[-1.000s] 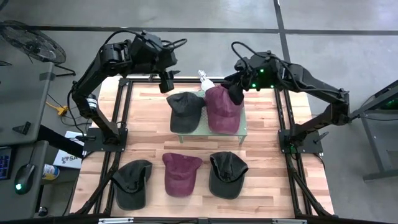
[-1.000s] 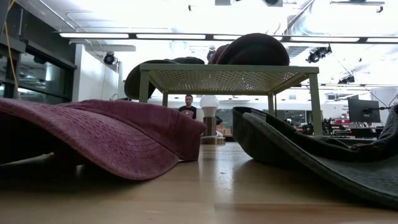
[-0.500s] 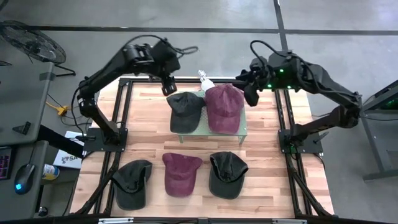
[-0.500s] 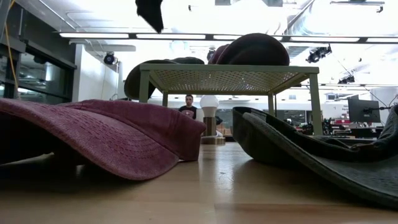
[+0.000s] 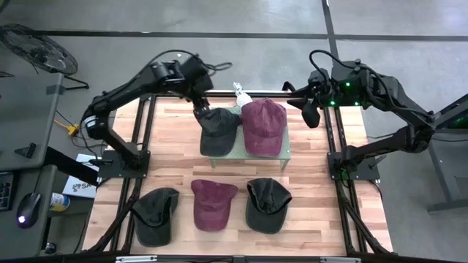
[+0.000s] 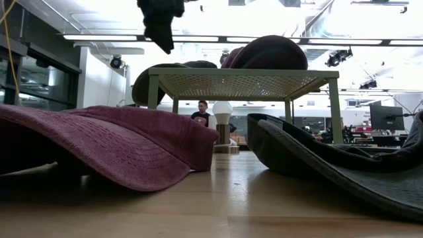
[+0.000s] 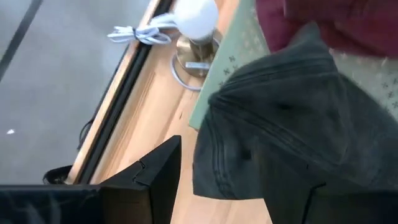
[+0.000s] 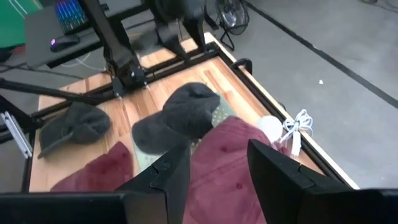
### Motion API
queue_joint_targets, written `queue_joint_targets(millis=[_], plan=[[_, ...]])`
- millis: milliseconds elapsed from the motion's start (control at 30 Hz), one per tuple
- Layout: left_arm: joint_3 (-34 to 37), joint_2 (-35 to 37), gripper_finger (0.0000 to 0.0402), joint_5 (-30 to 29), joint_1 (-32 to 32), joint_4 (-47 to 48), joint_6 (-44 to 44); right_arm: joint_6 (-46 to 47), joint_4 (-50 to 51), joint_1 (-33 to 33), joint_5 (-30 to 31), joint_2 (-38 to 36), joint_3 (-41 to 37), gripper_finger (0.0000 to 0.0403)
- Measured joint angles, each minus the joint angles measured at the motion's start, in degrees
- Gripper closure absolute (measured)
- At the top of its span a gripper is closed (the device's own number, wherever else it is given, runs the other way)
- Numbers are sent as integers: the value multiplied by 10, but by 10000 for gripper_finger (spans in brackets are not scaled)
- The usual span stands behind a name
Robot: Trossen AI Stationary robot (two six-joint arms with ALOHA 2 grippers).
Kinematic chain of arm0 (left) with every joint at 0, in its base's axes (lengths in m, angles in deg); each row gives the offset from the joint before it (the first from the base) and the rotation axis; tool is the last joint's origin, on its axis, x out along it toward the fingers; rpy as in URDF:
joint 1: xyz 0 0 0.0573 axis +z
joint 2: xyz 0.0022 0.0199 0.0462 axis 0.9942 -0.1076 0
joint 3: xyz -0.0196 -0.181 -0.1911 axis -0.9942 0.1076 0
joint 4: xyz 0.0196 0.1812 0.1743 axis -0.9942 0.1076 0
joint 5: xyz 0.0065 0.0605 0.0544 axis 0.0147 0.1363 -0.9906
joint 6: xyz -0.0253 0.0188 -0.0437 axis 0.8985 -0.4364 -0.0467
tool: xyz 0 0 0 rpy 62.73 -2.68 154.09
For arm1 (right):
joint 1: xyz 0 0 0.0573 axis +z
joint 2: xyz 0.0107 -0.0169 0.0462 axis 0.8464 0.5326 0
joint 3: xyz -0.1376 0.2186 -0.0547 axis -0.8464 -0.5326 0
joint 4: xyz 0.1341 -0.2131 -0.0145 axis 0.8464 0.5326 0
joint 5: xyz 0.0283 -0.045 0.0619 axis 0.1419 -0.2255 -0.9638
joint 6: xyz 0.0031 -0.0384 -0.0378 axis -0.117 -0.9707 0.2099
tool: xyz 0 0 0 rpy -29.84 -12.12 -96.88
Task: Pick & Place hat
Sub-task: Adjust the black cap on the shelf
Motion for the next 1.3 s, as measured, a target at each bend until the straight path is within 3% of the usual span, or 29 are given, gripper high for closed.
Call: queue_joint_targets(millis=[267, 433, 733, 900, 1033, 1300], plan=[[176, 173, 212, 97, 73, -143, 32, -9, 23, 0, -2, 0, 0, 252], [311, 265, 212, 121, 98, -227, 111, -10, 23, 0, -2, 0, 0, 252], [474, 315, 212, 203, 102, -379, 225, 0, 22, 0, 2, 0, 0, 252], [524, 315, 210, 204, 103, -452, 274, 7, 22, 0, 3, 1, 0, 252], [532, 315, 210, 191, 115, -452, 293, 17, 22, 0, 3, 1, 0, 252], [532, 310, 210, 295, 206, -446, 296, 34, 22, 0, 10, 1, 0, 252]])
